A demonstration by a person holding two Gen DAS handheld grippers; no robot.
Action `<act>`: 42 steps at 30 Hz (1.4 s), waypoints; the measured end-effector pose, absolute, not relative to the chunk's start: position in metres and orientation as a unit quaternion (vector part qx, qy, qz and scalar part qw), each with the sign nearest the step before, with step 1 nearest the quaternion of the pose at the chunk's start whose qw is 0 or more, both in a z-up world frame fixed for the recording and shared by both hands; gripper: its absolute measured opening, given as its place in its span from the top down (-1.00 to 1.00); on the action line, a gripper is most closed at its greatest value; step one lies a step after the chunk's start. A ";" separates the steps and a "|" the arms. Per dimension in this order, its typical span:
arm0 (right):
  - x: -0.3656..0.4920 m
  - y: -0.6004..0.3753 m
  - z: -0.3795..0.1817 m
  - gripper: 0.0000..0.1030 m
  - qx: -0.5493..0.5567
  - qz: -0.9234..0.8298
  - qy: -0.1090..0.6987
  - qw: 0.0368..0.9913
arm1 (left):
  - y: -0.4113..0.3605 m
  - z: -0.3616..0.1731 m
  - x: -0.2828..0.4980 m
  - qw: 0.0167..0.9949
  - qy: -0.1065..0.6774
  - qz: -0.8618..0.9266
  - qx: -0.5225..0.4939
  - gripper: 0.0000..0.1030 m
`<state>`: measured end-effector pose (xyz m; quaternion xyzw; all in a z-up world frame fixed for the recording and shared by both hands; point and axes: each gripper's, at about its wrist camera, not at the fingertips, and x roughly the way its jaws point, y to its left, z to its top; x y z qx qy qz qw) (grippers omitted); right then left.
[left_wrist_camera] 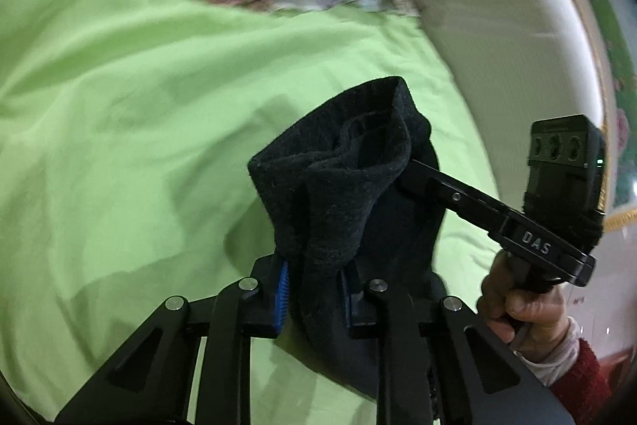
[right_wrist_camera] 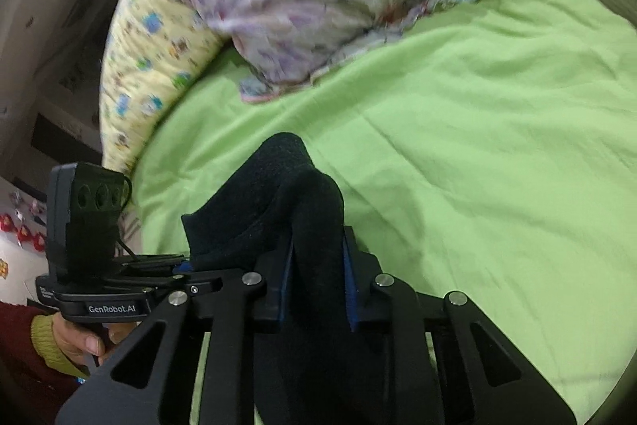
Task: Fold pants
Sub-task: 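Grasp the folded pants edge with the left tool while the right tool holds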
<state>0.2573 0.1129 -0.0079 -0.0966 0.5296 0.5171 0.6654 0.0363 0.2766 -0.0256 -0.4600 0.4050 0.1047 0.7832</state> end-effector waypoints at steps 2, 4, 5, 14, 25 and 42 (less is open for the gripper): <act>0.255 0.099 0.008 0.56 -0.082 0.521 0.518 0.674 | 0.268 -0.007 0.036 0.794 0.392 0.086 -0.457 0.66; 0.253 0.081 0.022 0.56 -0.064 0.522 0.509 0.681 | 0.258 0.010 0.038 0.803 0.387 0.070 -0.447 0.67; 0.252 0.073 0.028 0.56 -0.057 0.521 0.505 0.686 | 0.252 0.018 0.040 0.808 0.386 0.060 -0.442 0.68; 0.231 -0.021 0.071 0.57 0.016 0.498 0.463 0.733 | 0.193 0.072 0.062 0.833 0.382 -0.024 -0.400 0.68; 0.188 -0.143 0.083 0.57 0.108 0.439 0.416 0.789 | 0.085 0.108 0.072 0.841 0.411 -0.130 -0.328 0.68; 0.127 -0.273 0.033 0.58 0.216 0.328 0.407 0.825 | -0.074 0.078 0.088 0.813 0.497 -0.229 -0.200 0.68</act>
